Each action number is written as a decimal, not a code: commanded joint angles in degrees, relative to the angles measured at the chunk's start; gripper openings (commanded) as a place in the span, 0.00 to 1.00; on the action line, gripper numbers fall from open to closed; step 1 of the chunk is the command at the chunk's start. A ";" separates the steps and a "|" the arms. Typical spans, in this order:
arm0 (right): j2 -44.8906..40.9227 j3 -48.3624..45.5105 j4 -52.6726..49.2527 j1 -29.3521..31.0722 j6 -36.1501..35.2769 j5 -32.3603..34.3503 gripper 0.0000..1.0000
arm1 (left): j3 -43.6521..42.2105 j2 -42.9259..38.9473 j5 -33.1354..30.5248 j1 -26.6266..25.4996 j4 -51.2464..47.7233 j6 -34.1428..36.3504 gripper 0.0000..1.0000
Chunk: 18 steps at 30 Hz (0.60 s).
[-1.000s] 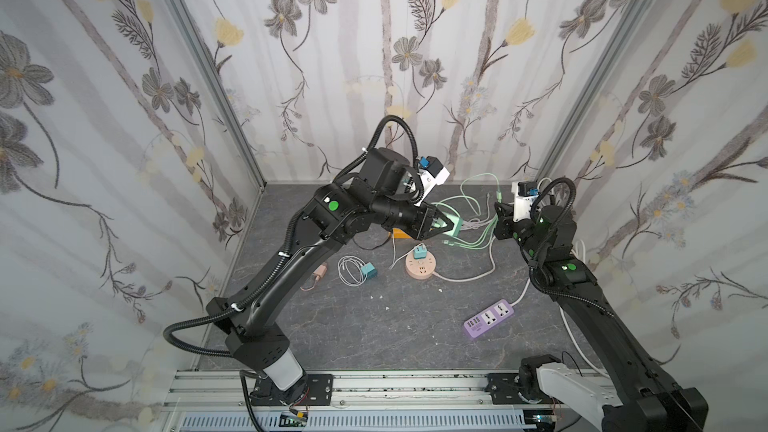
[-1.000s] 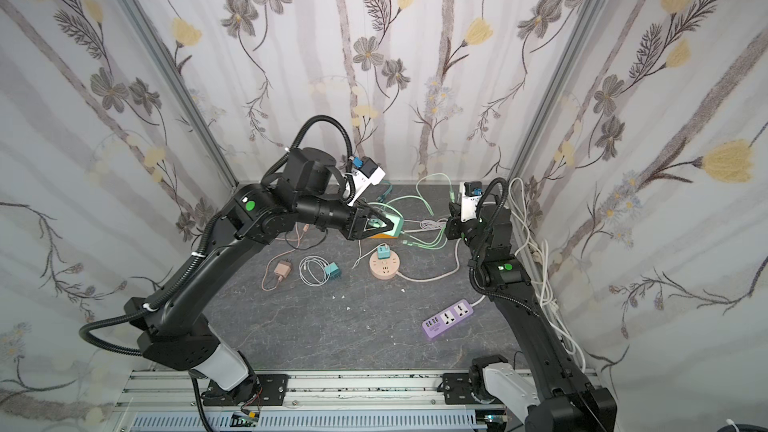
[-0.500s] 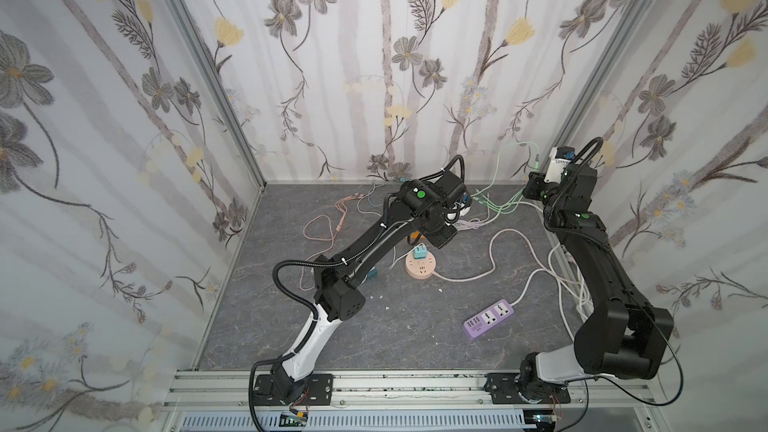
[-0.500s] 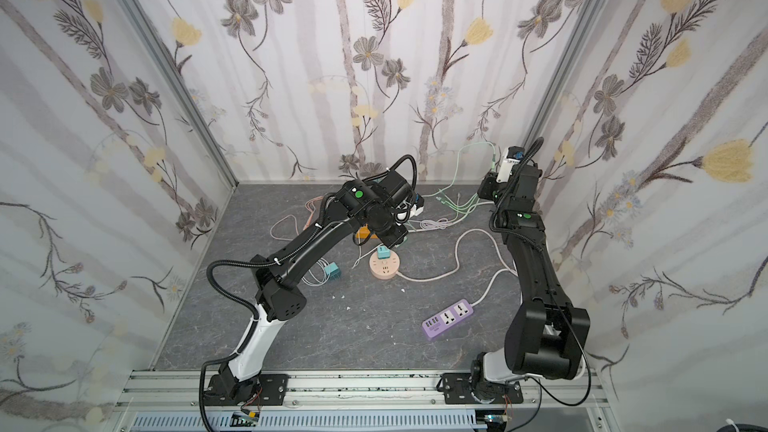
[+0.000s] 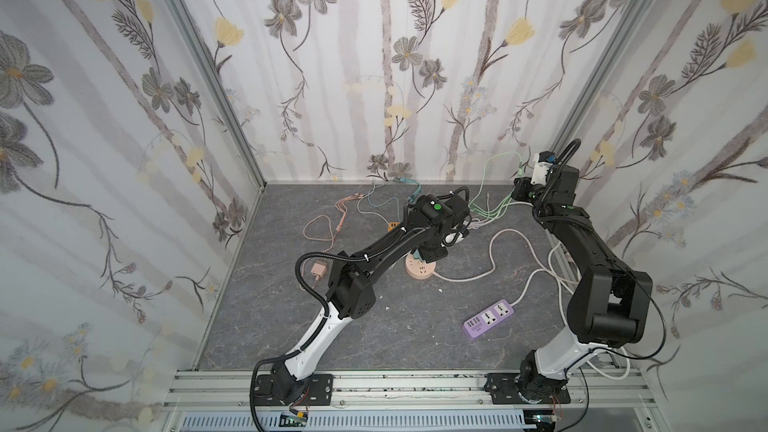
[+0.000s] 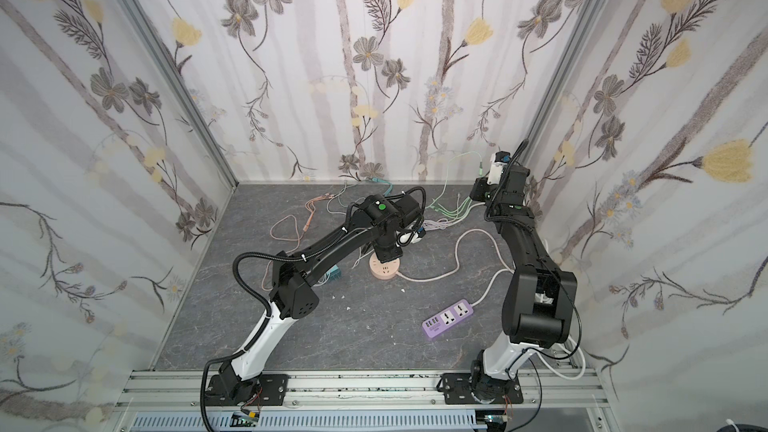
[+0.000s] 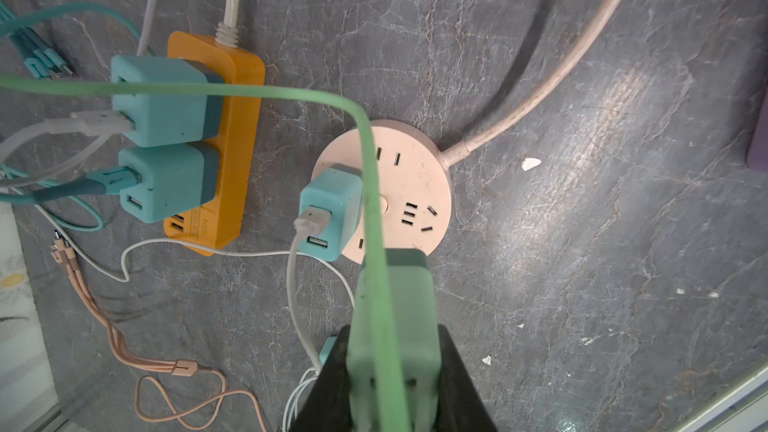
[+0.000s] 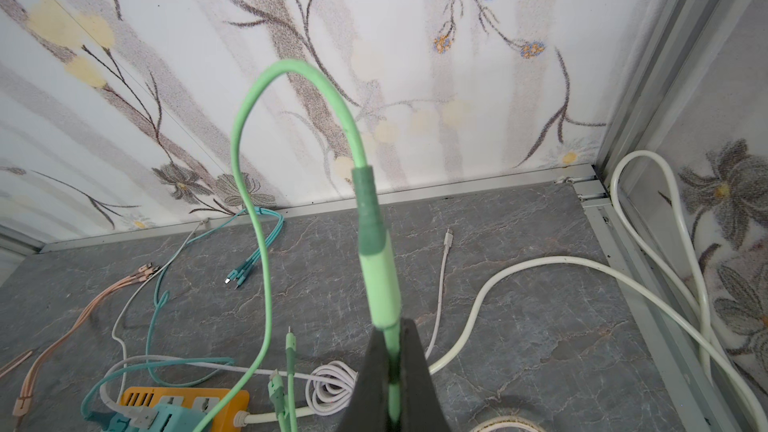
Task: Insert the plug
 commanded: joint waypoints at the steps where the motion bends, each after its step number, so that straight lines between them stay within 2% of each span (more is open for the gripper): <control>1: 0.39 -0.47 3.89 -0.01 1.19 -1.06 0.00 | -0.30 1.29 1.82 -0.09 0.80 2.93 0.00; 12: -0.18 -1.45 3.17 -0.01 0.17 -0.27 0.00 | -1.21 4.16 4.21 1.15 -0.47 6.62 0.00; 18: -0.31 -1.54 2.47 -0.01 -0.13 -0.19 0.00 | -5.90 2.21 5.07 2.37 3.23 8.16 0.00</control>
